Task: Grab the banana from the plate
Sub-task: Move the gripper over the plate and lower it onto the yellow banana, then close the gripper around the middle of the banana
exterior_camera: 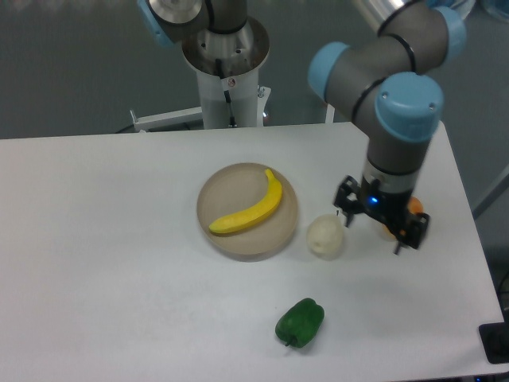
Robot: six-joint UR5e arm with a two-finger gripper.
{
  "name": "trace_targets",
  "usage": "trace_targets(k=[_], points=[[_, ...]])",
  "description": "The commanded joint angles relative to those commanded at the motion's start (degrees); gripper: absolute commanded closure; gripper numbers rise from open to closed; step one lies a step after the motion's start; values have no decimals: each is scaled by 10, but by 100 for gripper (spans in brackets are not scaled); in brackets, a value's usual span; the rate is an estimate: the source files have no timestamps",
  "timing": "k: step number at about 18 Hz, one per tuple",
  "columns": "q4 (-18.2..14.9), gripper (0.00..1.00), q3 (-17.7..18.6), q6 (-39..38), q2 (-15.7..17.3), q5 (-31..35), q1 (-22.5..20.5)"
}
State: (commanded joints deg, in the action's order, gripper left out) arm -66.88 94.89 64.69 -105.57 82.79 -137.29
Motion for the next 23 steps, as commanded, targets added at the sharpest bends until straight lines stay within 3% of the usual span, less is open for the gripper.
trace_targets(k=[3,8,11,17,23], points=[[23,0,77,-23,34,-12,4],[134,0,190,-35,55,-11,32],[190,0,228,-42,47,-5,54],[207,0,224,-40,10,-2,75],[210,0,222,-8,-2,34,88]])
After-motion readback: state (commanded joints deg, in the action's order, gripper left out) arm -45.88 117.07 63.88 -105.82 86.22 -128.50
